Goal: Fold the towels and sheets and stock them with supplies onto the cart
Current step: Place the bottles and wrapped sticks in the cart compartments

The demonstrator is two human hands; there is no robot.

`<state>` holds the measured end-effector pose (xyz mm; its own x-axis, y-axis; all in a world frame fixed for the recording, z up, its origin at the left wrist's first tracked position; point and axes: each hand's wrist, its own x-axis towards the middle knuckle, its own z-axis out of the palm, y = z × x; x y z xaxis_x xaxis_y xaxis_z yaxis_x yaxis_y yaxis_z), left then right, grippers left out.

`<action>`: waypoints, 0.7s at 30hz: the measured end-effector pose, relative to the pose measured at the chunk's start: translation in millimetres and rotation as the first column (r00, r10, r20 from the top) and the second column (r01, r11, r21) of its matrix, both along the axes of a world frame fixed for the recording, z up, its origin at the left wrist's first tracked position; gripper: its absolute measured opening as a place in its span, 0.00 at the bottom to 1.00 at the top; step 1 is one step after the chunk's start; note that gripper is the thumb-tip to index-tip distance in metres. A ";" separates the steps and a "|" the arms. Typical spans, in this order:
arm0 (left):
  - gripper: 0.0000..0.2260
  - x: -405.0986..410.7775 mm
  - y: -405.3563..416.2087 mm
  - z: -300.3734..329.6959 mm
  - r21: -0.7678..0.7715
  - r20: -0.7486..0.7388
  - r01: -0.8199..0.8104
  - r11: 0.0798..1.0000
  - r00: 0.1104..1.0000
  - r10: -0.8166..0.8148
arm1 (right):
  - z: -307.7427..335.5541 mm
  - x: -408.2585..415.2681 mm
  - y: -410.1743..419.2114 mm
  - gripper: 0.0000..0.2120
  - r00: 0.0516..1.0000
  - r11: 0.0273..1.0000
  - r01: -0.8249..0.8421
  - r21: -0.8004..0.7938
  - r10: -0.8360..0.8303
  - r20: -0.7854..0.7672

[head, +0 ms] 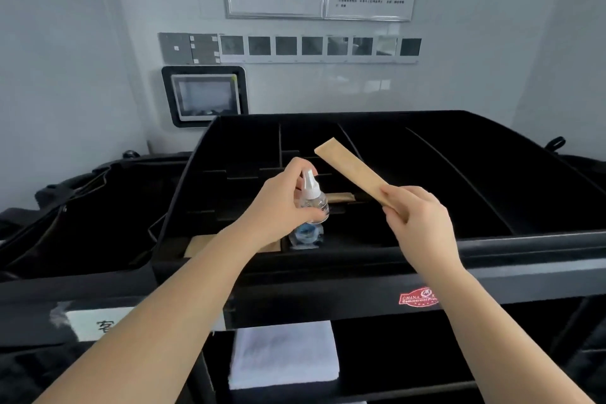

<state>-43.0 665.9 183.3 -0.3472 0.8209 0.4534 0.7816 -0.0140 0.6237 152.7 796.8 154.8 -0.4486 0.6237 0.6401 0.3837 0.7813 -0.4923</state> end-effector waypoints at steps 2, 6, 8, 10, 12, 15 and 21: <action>0.25 -5.8 17.0 -1.5 -0.062 0.007 0.064 0.996 0.998 -0.063 | 2.2 1.0 13.8 0.16 1.000 1.000 0.008 -0.001 -0.008 -0.006; 0.24 -12.2 42.0 0.0 -0.197 -0.049 0.160 0.967 0.984 -0.172 | 2.4 5.0 33.2 0.16 1.000 1.000 0.021 0.001 -0.021 0.002; 0.23 -13.6 51.6 -0.7 -0.272 -0.062 0.207 0.940 0.971 -0.232 | 0.0 8.1 40.9 0.16 1.000 1.000 0.024 0.004 -0.024 0.012; 0.23 -13.6 59.0 -4.4 -0.343 -0.073 0.240 0.908 0.957 -0.281 | -3.4 11.6 48.0 0.16 1.000 1.000 0.028 0.000 -0.028 0.010; 0.22 -12.5 64.4 -8.8 -0.380 -0.108 0.243 0.893 0.947 -0.304 | -6.0 13.5 52.9 0.16 0.999 0.999 0.032 -0.004 -0.032 0.001; 0.22 -11.5 70.7 -14.5 -0.383 -0.191 0.219 0.897 0.932 -0.309 | -7.6 11.7 56.2 0.16 0.999 1.000 0.030 0.004 -0.030 -0.016; 0.28 -16.9 76.0 -21.5 -0.420 -0.245 0.162 0.893 0.927 -0.284 | -11.3 10.6 56.3 0.17 0.999 1.000 0.027 0.006 -0.027 -0.040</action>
<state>-59.9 741.9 161.8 -0.0354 0.9900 0.1366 0.9332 -0.0162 0.3591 163.4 853.1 143.4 -0.4058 0.6309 0.6612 0.3847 0.7742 -0.5026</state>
